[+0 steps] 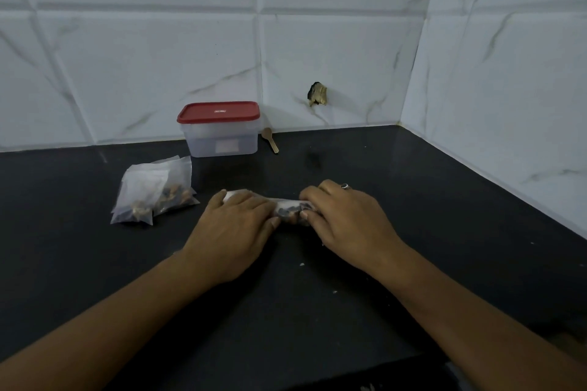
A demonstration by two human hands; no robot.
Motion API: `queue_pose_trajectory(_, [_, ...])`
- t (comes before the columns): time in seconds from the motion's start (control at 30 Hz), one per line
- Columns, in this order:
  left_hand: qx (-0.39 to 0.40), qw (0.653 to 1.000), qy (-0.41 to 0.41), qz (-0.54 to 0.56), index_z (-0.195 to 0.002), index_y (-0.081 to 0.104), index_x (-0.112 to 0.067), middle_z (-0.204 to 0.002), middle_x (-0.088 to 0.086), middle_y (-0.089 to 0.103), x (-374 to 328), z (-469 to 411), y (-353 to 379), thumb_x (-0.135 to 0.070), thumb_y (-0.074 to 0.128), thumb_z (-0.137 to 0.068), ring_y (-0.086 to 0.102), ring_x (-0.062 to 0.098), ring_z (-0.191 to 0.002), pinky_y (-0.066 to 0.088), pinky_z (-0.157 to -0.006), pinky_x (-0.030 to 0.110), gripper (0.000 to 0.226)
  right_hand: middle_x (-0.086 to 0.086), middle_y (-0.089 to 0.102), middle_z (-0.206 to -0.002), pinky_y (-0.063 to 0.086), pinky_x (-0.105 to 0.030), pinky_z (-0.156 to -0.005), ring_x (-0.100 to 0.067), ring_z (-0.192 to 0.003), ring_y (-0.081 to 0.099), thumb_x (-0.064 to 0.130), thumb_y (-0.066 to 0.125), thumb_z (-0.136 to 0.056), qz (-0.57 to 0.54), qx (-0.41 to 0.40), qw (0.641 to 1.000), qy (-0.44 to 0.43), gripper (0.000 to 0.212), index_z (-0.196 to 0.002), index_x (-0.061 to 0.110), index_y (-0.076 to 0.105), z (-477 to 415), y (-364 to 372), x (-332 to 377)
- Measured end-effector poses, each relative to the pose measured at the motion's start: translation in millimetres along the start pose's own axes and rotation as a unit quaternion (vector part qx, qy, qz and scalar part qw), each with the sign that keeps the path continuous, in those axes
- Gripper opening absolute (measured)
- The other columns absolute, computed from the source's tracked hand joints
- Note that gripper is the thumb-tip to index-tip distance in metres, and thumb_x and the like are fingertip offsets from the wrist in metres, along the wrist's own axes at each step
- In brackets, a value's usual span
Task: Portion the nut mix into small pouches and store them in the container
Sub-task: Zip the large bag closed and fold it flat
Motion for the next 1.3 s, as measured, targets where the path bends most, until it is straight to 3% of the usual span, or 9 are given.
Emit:
queue_pose_trajectory(0.07, [0.021, 1.0, 0.001, 0.002, -0.152, 0.038, -0.038, -0.161, -0.01, 0.036, -2.8, -16.6, 8.4, -0.067, -0.001, -0.09, 0.021, 0.014, -0.154, 0.017, -0.125, 0.056, 0.079, 0.006, 0.058, -0.108, 0.036, -0.027, -0.06, -0.011, -0.078, 0.049, 0.039, 0.053, -0.103, 0.016, 0.001, 0.999, 0.034, 0.022, -0.123, 0.03, 0.054, 0.8, -3.4, -7.6])
queue_pose_trajectory(0.2, [0.039, 0.999, -0.002, 0.031, -0.158, 0.026, -0.041, -0.17, -0.004, 0.015, -20.4, -66.3, 28.1, -0.055, 0.02, -0.106, 0.002, 0.03, -0.158, 0.006, -0.123, 0.064, 0.054, 0.001, 0.055, -0.116, 0.035, -0.031, -0.061, -0.02, -0.088, 0.059, 0.037, 0.048, -0.105, 0.057, 0.006, 0.99, 0.133, 0.023, -0.125, 0.026, 0.049, 5.9, -10.4, -41.1])
queue_pose_trajectory(0.43, [0.077, 0.988, 0.031, 0.128, -0.156, 0.03, -0.043, -0.169, -0.005, 0.02, -57.4, -160.1, 52.1, -0.048, 0.021, -0.109, 0.007, 0.024, -0.158, 0.004, -0.124, 0.062, 0.048, -0.004, 0.056, -0.123, 0.04, -0.032, -0.068, -0.023, -0.101, 0.06, 0.034, 0.055, -0.104, 0.078, 0.021, 0.959, 0.271, 0.026, -0.126, 0.019, 0.054, 13.6, -8.0, -98.5])
queue_pose_trajectory(0.6, [0.083, 0.984, 0.054, 0.148, -0.158, 0.03, -0.041, -0.169, -0.006, 0.021, -59.3, -189.3, 64.6, -0.047, 0.021, -0.11, 0.007, 0.021, -0.158, 0.004, -0.124, 0.055, 0.049, -0.009, 0.061, -0.126, 0.047, -0.038, -0.087, -0.025, -0.109, 0.059, 0.035, 0.04, -0.109, 0.086, 0.043, 0.962, 0.257, 0.036, -0.13, 0.012, 0.057, 12.7, 4.1, -102.1])
queue_pose_trajectory(0.8, [0.077, 0.983, 0.08, 0.147, -0.157, 0.032, -0.041, -0.168, -0.007, 0.024, -54.8, -195.5, 67.4, -0.048, 0.021, -0.11, 0.009, 0.02, -0.158, 0.004, -0.123, 0.056, 0.049, -0.008, 0.066, -0.119, 0.048, -0.04, -0.091, -0.024, -0.103, 0.062, 0.037, 0.041, -0.108, 0.084, 0.098, 0.957, 0.262, 0.038, -0.13, 0.011, 0.059, 9.8, 24.3, -106.3])
queue_pose_trajectory(0.93, [0.076, 0.974, 0.075, 0.199, -0.156, 0.033, -0.04, -0.167, -0.007, 0.028, -52.1, -192.7, 62.3, -0.055, 0.022, -0.107, 0.012, 0.022, -0.157, 0.007, -0.125, 0.058, 0.053, -0.007, 0.067, -0.119, 0.048, -0.04, -0.093, -0.024, -0.104, 0.063, 0.036, 0.039, -0.108, 0.097, 0.085, 0.958, 0.255, 0.037, -0.128, 0.012, 0.06, 10.4, 25.1, -104.9])
queue_pose_trajectory(1.03, [0.005, 0.951, 0.06, 0.302, -0.156, 0.037, -0.035, -0.164, -0.004, 0.036, -38.0, -181.0, 37.6, -0.055, 0.023, -0.098, 0.02, 0.023, -0.156, 0.017, -0.126, 0.052, 0.063, -0.008, 0.061, -0.136, 0.045, -0.043, -0.103, -0.026, -0.122, 0.058, 0.042, 0.039, -0.107, 0.077, 0.035, 0.964, 0.254, 0.045, -0.138, 0.013, 0.055, 13.6, 15.0, -102.3])
queue_pose_trajectory(1.13, [-0.059, 0.948, 0.065, 0.306, -0.154, 0.043, -0.03, -0.159, -0.002, 0.044, -16.1, -161.3, 9.5, -0.05, 0.029, -0.104, 0.03, 0.02, -0.152, 0.025, -0.124, 0.047, 0.056, -0.011, 0.053, -0.148, 0.042, -0.046, -0.11, -0.029, -0.135, 0.051, 0.045, 0.043, -0.106, 0.057, -0.022, 0.97, 0.237, 0.05, -0.144, 0.014, 0.052, 8.4, -2.7, -91.7])
queue_pose_trajectory(1.3, [-0.128, 0.947, 0.031, 0.294, -0.146, 0.054, -0.012, -0.138, 0.005, 0.061, 40.8, -137.9, -46.3, -0.032, 0.041, -0.11, 0.055, 0.02, -0.127, 0.038, -0.105, 0.031, 0.043, -0.007, 0.061, -0.13, 0.047, -0.046, -0.099, -0.028, -0.118, 0.058, 0.046, 0.046, -0.104, 0.068, 0.009, 0.982, 0.177, 0.042, -0.129, 0.016, 0.061, -45.2, -5.7, -67.9])
Point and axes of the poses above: each hand's wrist, its own z-axis away from the middle knuckle, its own y-axis out of the palm, x = y × z, the point moved 10 cm from there along -z, towards the middle knuckle
